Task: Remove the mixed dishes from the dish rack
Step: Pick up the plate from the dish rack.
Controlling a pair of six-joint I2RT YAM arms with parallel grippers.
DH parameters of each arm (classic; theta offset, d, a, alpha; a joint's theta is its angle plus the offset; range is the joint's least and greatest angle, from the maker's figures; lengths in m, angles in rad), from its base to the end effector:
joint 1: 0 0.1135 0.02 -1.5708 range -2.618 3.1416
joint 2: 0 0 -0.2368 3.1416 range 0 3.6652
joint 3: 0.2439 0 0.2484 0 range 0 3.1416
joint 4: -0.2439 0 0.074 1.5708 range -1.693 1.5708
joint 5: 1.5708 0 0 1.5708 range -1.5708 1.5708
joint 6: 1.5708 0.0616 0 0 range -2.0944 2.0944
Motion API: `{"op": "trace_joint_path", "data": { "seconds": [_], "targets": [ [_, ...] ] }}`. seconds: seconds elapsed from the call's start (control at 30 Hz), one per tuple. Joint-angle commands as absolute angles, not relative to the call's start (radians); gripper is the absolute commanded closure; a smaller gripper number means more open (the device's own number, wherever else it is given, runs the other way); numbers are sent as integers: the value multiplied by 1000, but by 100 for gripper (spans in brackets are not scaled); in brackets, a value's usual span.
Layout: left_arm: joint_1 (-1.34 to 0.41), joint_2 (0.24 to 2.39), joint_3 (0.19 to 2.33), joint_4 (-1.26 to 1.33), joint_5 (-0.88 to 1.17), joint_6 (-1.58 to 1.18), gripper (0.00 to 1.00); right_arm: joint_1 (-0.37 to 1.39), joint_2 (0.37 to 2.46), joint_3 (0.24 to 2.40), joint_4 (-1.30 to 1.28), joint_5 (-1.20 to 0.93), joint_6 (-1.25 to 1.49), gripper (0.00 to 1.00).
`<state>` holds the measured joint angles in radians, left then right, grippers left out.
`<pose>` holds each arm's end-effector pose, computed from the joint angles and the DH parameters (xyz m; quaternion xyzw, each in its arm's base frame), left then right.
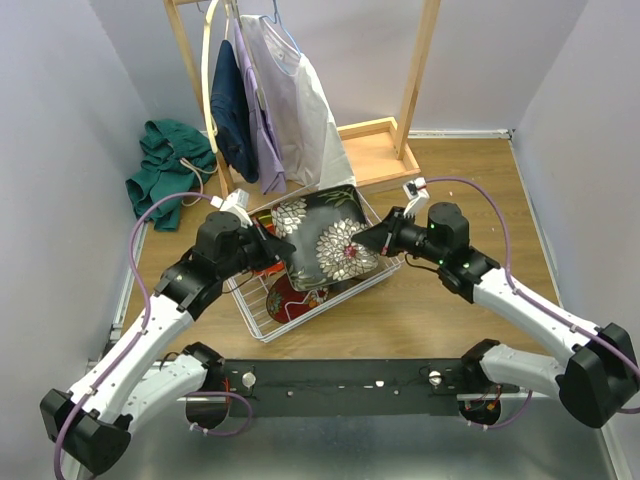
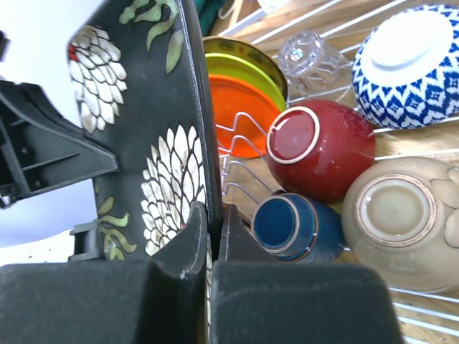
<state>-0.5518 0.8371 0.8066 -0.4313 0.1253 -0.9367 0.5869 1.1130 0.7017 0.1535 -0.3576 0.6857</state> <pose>0.1877 -0.1246 0.2818 -0.1299 0.8391 -0.3951 0.3505 0.2276 0.1772 0.2510 -0.0699 0.7839 0.4702 0.3994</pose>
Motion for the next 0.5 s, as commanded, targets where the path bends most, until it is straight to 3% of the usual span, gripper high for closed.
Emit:
{"op": "trace_joint_path", "data": {
  "seconds": [0.0,0.2,0.27,0.3,0.47],
  "targets": [
    [-540,833,802,-238,195,-962,86,627,1091,727,175,-399,678,99],
    [-493,842,770,-247,202,-945,48,627,1046,755,124,-364,678,99],
    [-485,851,770,-252,201,-936,39,627,1022,764,98,-338,683,99],
    [-482,853,772,-261,198,-925,30,626,1014,767,86,-310,684,99],
    [-468,847,813,-307,155,-873,5,626,996,839,-69,-218,683,99]
  ]
}}
